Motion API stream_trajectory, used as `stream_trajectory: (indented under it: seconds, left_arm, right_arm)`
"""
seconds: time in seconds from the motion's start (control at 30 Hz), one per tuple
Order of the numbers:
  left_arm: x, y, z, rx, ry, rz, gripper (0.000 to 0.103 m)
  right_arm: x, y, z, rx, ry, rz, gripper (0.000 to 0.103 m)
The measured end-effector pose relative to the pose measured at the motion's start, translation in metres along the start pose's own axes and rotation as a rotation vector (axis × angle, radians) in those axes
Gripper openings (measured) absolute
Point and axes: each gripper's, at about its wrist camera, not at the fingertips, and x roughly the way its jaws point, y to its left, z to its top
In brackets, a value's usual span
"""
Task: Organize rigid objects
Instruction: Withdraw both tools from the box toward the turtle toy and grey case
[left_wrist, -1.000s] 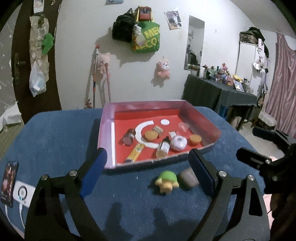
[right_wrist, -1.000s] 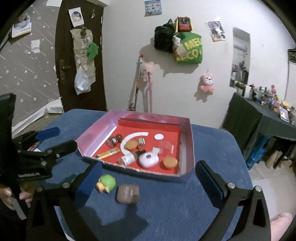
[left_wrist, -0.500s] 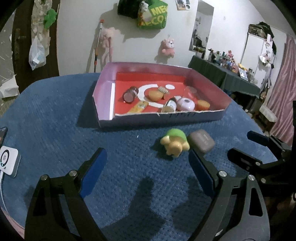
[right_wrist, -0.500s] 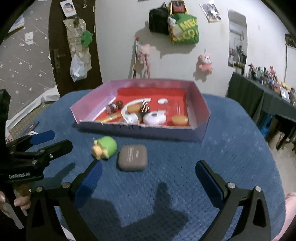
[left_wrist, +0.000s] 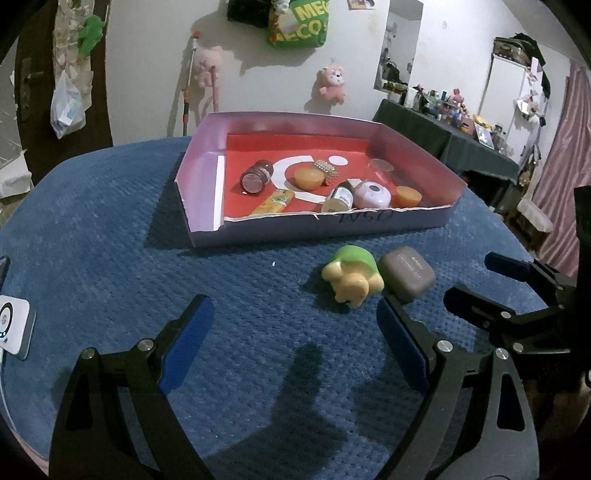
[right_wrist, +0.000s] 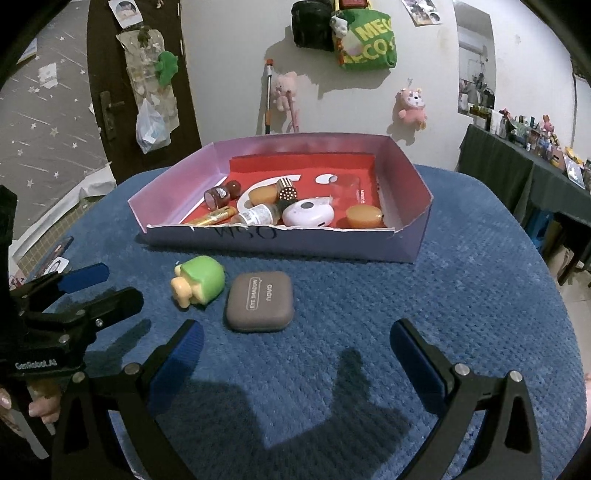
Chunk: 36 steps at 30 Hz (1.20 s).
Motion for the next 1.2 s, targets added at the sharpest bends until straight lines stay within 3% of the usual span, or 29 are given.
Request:
stream_trajectory:
  seconds: [0.43, 0.77, 1.0, 1.1, 1.2]
  left_arm:
    - [0.001, 0.013, 0.002, 0.001, 0.011, 0.003, 0.09]
    - [0.007, 0.021, 0.013, -0.003, 0.029, -0.017, 0.09]
    - [0.023, 0.009, 0.022, 0.018, 0.085, -0.073, 0.09]
    - [0.031, -0.001, 0.027, 0.032, 0.101, -0.089, 0.09]
    - [0.038, -0.011, 0.032, 0.049, 0.113, -0.104, 0.09]
  right_arm:
    - [0.035, 0.006, 0.013, -0.022, 0.094, 0.036, 0.103]
    - [0.069, 0.012, 0.025, -0.073, 0.196, -0.015, 0.103]
    - [0.073, -0.01, 0.03, -0.068, 0.203, -0.068, 0.103]
    - [0.074, -0.023, 0.032, -0.047, 0.22, -0.031, 0.103]
    - [0.072, -0.023, 0.032, -0.106, 0.218, -0.015, 0.103]
